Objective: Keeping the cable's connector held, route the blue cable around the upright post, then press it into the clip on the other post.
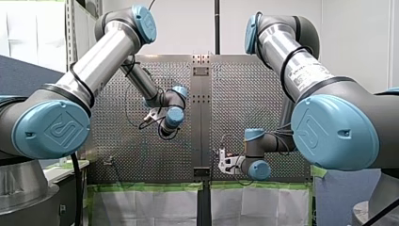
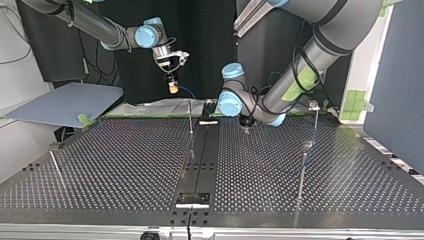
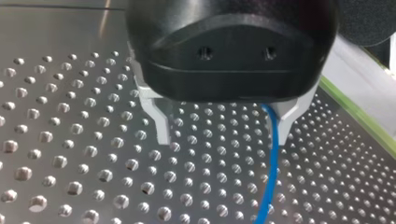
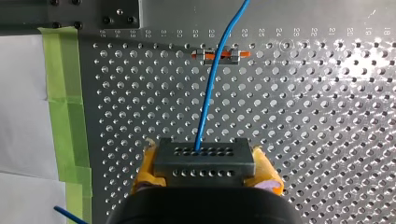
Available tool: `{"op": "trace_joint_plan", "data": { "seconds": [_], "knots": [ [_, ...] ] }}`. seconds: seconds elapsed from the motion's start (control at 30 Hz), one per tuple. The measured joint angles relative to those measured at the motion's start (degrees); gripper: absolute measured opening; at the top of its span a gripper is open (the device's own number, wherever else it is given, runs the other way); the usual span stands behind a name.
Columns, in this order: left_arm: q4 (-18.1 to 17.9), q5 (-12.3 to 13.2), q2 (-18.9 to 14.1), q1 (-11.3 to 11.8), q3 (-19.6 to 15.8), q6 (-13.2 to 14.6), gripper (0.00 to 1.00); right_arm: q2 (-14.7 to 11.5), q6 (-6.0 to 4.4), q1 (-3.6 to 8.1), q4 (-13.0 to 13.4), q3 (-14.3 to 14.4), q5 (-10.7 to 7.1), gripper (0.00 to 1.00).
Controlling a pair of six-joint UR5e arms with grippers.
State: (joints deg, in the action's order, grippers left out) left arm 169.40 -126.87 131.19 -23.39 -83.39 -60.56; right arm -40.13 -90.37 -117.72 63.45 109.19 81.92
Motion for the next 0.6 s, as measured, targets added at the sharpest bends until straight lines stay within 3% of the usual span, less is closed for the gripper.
{"op": "trace_joint_plan", "data": {
  "seconds": [0.23, 0.6],
  "knots": [
    [-0.31, 0.15, 2.55, -0.65, 0.0, -1.34, 1.0, -0.01, 0.0, 0.04, 0.02, -0.03, -0.06, 0.0],
    [-0.65, 2.69, 7.1, -1.13, 0.0, -6.7, 1.0, -0.01, 0.0, 0.01, 0.25, -0.04, -0.08, 0.0]
  ]
}}
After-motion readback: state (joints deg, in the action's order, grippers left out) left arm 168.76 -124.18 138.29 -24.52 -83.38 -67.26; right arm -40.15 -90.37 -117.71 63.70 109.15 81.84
